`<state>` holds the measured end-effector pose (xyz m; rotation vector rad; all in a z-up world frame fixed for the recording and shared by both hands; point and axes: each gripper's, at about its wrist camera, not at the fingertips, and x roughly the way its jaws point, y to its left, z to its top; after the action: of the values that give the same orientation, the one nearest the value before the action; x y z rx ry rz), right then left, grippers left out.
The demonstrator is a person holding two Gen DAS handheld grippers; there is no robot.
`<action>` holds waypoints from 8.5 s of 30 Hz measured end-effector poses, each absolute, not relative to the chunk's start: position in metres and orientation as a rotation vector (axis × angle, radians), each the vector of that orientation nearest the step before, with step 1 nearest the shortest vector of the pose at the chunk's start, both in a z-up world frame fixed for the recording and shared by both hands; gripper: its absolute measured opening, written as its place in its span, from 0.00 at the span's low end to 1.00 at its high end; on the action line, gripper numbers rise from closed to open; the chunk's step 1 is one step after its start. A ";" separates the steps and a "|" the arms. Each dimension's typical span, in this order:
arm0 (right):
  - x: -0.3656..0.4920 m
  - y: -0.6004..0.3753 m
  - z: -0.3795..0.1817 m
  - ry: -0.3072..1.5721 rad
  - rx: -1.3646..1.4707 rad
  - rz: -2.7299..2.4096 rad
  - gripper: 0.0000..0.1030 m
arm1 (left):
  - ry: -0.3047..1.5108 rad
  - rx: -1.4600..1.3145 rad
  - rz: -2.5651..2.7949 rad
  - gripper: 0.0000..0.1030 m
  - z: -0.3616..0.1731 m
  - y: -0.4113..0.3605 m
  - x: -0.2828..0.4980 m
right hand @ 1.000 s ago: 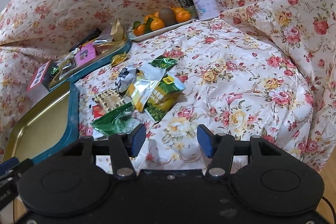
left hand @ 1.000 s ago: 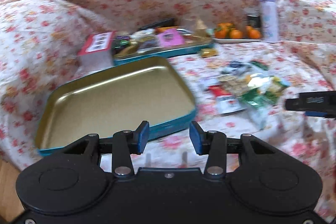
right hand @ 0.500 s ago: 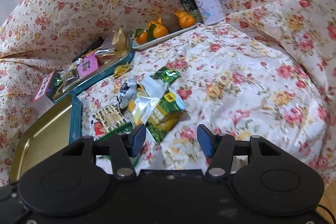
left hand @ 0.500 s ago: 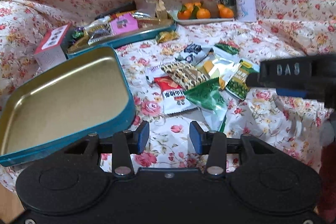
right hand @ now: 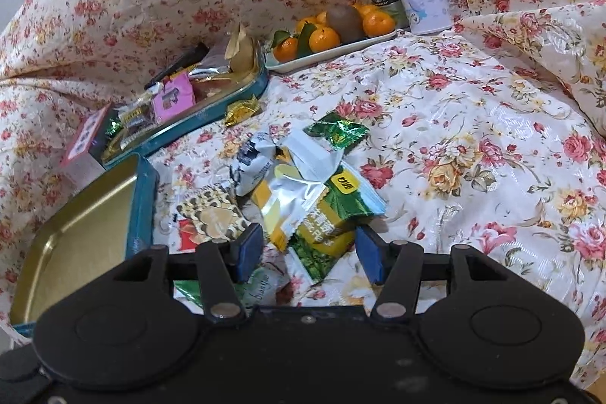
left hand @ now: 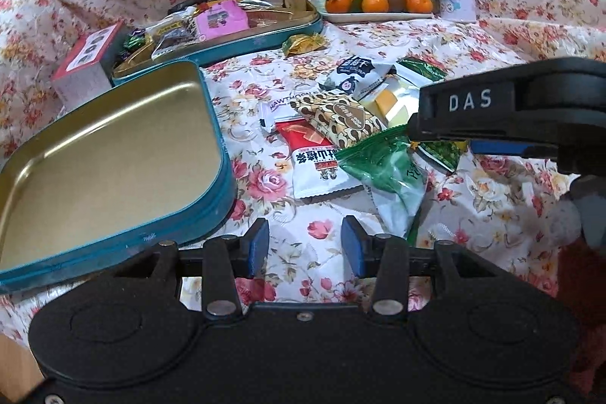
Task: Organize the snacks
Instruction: 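Move the right tool toward the snack pile while the left tool follows, then grasp the green garlic pea packet with right gripper while left grasps green-white candy packet, then lift both held packets and carry them toward the tin tray, then lower the green-white packet into the tray and open the left gripper, then lower the garlic pea packet into the tray and open the right gripper, then move the right gripper back to the silver-yellow packet in the pile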
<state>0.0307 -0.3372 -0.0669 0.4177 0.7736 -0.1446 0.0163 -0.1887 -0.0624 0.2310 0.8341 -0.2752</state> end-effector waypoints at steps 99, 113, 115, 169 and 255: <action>0.009 -0.339 -0.075 0.782 0.078 -0.272 0.46 | 0.955 0.031 -0.276 0.49 -0.059 -0.177 0.036; 0.014 -0.342 -0.079 0.771 0.076 -0.245 0.55 | 0.944 0.051 -0.269 0.49 -0.061 -0.182 0.038; 0.014 -0.341 -0.078 0.771 0.063 -0.240 0.51 | 0.948 0.045 -0.277 0.47 -0.060 -0.180 0.037; -0.042 -0.122 -0.004 0.847 -0.026 0.264 0.33 | 0.838 -0.100 0.023 0.47 -0.005 0.058 0.047; -0.044 -0.305 -0.044 0.763 0.196 -0.251 0.37 | 0.780 0.039 -0.274 0.50 -0.016 -0.117 0.008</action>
<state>-0.0439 -0.3053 -0.0439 0.1962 0.7628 -0.2508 0.0081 -0.1169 -0.0160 0.0394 0.7804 -0.2740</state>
